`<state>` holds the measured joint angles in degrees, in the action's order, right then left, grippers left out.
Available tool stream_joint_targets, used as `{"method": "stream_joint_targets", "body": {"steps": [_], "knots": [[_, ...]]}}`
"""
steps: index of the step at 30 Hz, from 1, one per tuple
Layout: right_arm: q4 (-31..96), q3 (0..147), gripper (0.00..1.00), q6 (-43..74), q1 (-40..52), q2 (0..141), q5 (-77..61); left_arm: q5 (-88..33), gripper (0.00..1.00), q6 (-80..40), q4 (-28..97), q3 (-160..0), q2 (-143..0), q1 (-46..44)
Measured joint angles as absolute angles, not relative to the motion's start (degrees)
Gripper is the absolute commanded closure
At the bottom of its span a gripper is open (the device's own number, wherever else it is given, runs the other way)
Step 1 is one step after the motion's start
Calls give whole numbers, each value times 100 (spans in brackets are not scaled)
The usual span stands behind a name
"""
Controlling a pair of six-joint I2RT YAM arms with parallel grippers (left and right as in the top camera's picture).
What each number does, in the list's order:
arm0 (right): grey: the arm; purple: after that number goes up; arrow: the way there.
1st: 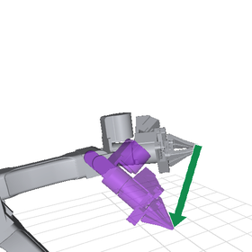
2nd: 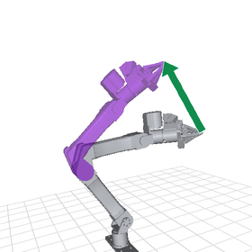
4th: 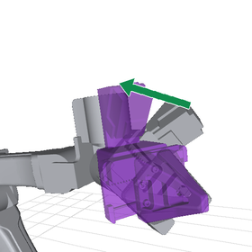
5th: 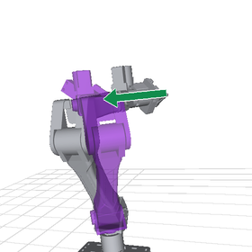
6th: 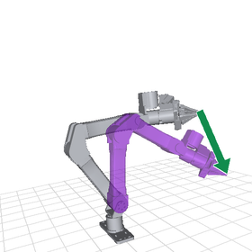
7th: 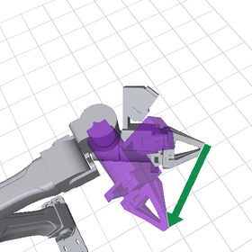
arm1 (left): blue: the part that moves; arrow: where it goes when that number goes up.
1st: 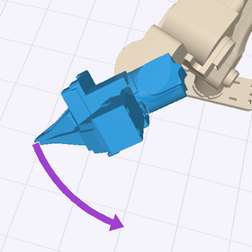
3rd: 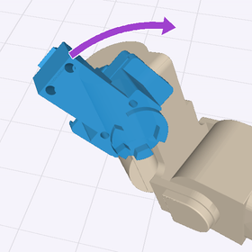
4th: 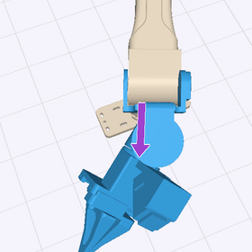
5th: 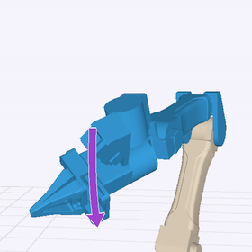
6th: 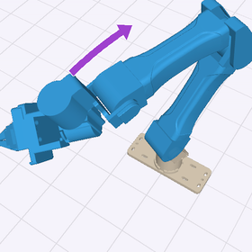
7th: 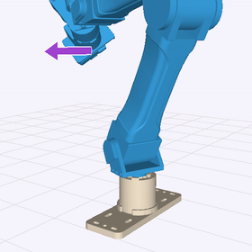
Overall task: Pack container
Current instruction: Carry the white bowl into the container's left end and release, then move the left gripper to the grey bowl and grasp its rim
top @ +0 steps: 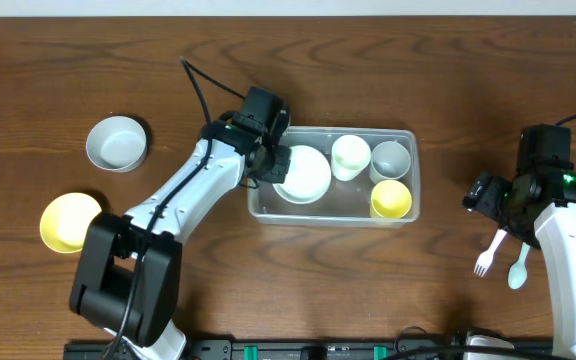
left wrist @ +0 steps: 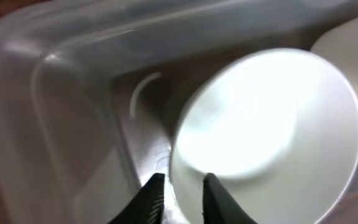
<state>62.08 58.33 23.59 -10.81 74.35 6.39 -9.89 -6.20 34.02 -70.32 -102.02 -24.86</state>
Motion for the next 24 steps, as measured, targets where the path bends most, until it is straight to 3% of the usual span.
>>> {"method": "stream_joint_targets", "body": {"steps": [12, 15, 19, 20, 24], "knots": [[6208, 5833, 4, 2359, -1081, 7435, 639, -996, 75, -617, 3376, -7032, -10200, -2486], [6208, 5833, 4, 2359, -1081, 7435, 639, -993, 70, -609, 3538, -7070, -10110, -2486], [6208, 5833, 4, 2359, -1081, 7435, 642, -843, 43, -574, 3809, -7238, -9675, -2486], [6208, 5833, 4, 2359, -1081, 7435, 642, -753, 31, -598, 3874, -7290, -9489, -2486], [6211, 5833, 4, 2359, -1081, 7435, 639, -204, 13, -600, 4077, -7465, -8534, -2366]]}}
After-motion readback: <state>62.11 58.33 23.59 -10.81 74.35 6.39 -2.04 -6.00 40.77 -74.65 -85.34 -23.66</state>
